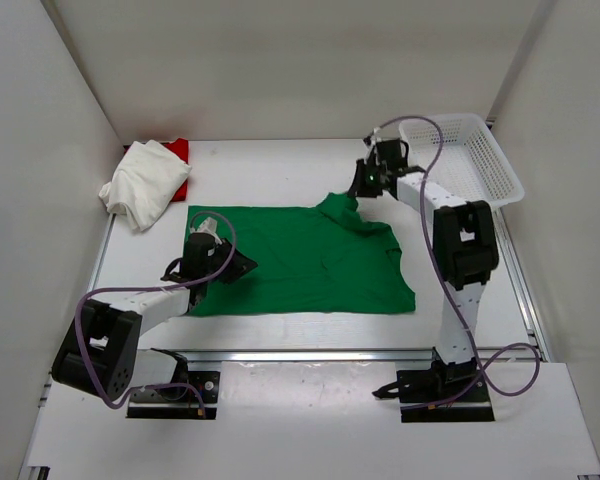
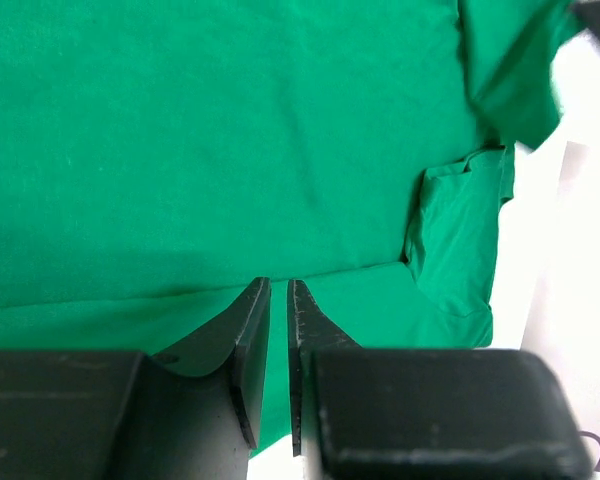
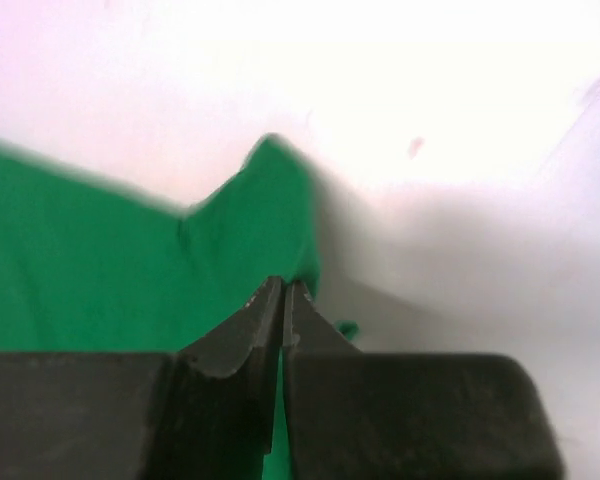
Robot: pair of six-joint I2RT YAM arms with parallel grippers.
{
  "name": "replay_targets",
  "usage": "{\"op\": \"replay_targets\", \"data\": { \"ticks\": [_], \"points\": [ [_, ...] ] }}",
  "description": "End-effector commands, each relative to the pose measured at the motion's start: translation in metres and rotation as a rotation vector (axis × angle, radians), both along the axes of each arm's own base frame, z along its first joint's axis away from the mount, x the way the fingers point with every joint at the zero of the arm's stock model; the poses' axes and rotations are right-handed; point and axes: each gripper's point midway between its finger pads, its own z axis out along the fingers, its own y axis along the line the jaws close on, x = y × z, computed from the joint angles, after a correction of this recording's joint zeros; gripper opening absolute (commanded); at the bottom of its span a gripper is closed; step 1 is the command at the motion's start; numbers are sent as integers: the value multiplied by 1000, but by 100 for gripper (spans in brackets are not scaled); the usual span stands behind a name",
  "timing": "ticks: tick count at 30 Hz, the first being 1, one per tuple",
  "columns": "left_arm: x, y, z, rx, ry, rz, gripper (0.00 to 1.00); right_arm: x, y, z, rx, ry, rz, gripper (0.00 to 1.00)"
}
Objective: Fold and stack the t-shirts
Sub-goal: Grap the side of the flattened tshirt furthest away from the robot with both arms
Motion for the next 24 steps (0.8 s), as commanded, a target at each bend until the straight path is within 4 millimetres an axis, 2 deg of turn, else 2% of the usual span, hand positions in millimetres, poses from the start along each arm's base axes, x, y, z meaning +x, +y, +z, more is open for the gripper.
{"op": "replay_targets", "data": {
  "ticks": [1,2,3,4,5,6,8,10,11,13,14,15,16,18,20,21,23,24],
  "points": [
    [15,0,25,-17,-73,15,24,51,-2,41,-212,-152,-16,0],
    [16,1,25,-11,-78,15,23,50,-2,21,-277,-109,-9,0],
    [17,2,26,-15,-77,25,24,64,-2,24,-379,-155,-25,0],
    [17,4,24,-10,-73,29,24,67,-1,33,-461,-182,-35,1],
    [18,4,24,-11,-72,28,24,65,2,15,-517,-156,-22,1],
    [18,4,25,-7,-80,28,24,66,6,11,-561,-163,-26,5],
    [18,3,24,-11,-73,24,24,60,20,3,-602,-176,16,25],
    [18,4,22,-10,-63,27,24,55,22,-3,-565,-166,25,36],
    [21,5,23,-6,-64,35,24,52,26,2,-486,-161,2,40],
    [22,6,25,0,-70,39,24,55,27,36,-369,-230,-22,44],
    [24,7,29,1,-83,40,24,52,20,35,-317,-215,-22,47],
    [27,12,29,2,-84,51,24,56,18,56,-255,-260,-20,50],
    [29,12,33,-3,-91,59,24,53,14,60,-223,-258,-27,52],
    [34,18,37,-10,-97,80,24,57,-3,61,-171,-248,-53,52],
    [40,21,46,-19,-118,94,24,67,-14,56,-163,-225,-72,42],
    [44,23,50,-18,-121,103,24,73,-17,45,-157,-194,-73,39],
    [53,31,54,-12,-125,131,24,83,-19,19,-155,-139,-66,38],
    [56,37,54,1,-122,144,25,89,-21,23,-147,-141,-79,38]
  ]
}}
